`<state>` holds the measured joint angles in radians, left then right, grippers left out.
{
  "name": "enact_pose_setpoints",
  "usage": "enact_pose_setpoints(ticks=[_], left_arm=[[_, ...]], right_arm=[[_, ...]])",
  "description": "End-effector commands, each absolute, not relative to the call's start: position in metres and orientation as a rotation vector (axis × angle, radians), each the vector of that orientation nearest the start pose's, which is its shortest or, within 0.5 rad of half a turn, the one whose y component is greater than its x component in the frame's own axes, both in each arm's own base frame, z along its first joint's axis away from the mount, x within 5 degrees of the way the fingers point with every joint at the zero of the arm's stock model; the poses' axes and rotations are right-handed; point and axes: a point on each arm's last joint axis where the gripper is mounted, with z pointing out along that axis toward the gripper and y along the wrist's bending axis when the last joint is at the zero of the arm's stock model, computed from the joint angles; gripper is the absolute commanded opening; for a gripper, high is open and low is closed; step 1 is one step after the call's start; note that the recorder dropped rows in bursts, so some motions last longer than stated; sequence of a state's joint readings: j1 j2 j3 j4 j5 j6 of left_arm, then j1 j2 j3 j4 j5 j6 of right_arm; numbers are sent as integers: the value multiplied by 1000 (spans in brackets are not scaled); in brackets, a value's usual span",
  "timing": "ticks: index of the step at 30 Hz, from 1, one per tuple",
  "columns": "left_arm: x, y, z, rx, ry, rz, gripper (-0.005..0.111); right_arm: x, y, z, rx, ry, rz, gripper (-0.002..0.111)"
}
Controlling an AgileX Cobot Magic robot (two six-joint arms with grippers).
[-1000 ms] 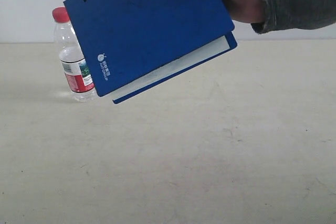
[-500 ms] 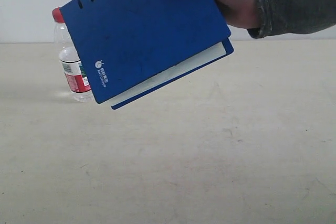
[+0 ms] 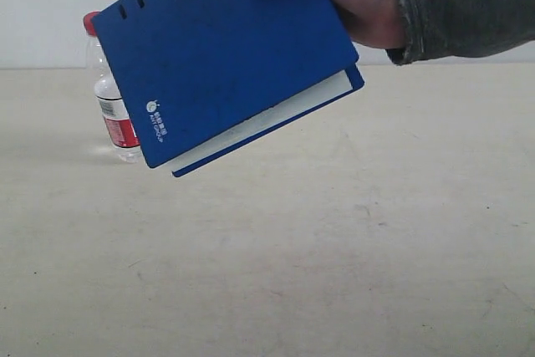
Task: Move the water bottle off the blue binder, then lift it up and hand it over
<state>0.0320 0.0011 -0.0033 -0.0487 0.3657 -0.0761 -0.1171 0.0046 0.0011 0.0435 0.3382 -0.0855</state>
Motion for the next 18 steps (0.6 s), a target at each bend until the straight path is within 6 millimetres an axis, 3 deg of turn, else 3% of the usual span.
enact_pose_setpoints(ticks=[1,18], left_arm=[[53,-4,181,-30,1845,-67,5],[53,-4,181,-27,1841,-65,5]], right_arm=[[54,-5,183,61,1824,-98,0],[54,-5,183,61,1824,-98,0]])
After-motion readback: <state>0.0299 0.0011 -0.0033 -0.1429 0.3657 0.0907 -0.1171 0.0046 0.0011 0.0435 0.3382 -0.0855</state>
